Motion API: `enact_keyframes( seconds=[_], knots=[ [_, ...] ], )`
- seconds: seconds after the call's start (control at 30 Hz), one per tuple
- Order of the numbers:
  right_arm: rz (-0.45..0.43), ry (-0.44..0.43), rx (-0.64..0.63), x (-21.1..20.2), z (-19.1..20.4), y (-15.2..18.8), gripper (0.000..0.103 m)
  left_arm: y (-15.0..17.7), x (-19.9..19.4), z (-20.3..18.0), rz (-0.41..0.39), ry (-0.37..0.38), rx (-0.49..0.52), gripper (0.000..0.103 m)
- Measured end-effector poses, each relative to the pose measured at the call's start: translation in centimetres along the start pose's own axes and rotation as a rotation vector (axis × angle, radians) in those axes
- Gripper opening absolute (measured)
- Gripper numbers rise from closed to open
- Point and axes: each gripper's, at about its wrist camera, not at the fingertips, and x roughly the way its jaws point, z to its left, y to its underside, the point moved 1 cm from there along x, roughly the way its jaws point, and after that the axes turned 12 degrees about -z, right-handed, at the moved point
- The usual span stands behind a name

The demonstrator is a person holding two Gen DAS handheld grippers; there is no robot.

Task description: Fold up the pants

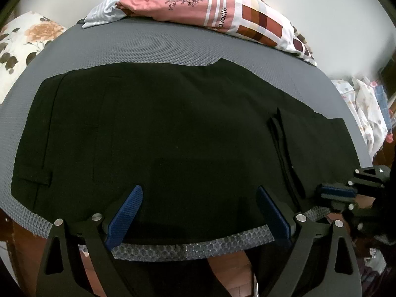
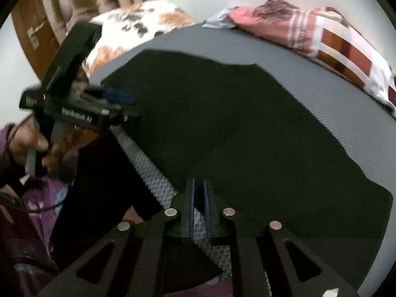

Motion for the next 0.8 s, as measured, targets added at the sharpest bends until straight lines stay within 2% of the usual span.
enact_keyframes(
  seconds=[0.2,0.27,0.33,0.37,0.5,0.57,0.7,0.8],
  knots=[
    [0.009,0.074,-0.152,1.4,1.7,-0.1,0.041,0.0,0.1,0.0,0.003,0.0,0.008,0.093],
    [0.021,0.054,-0.121,1.8,1.2,0.0,0.033,0.0,0.0,0.0,0.003,0.002,0.008,0.093],
    [0.016,0.021,-0.082,1.5,0.4,-0.1,0.015,0.0,0.1,0.1,0.003,0.003,0.007,0.093],
    [0.018,0.02,-0.084,1.5,0.4,-0.1,0.012,0.0,0.1,0.1,0.003,0.003,0.007,0.093],
    [0.019,0.033,-0.088,1.4,0.0,0.0,0.009,0.0,0.0,0.1,0.006,0.003,0.016,0.093],
    [0.004,0.036,-0.06,1.1,-0.5,-0.1,0.003,0.0,0.0,0.1,0.007,0.004,0.015,0.093],
    [-0.028,0.001,0.038,0.2,-1.8,-0.3,0.002,0.0,0.1,0.0,0.006,0.002,0.008,0.093],
    [-0.035,-0.038,0.065,-0.2,-1.7,-0.3,0.001,0.0,0.1,-0.1,0.007,0.0,0.015,0.093]
  ],
)
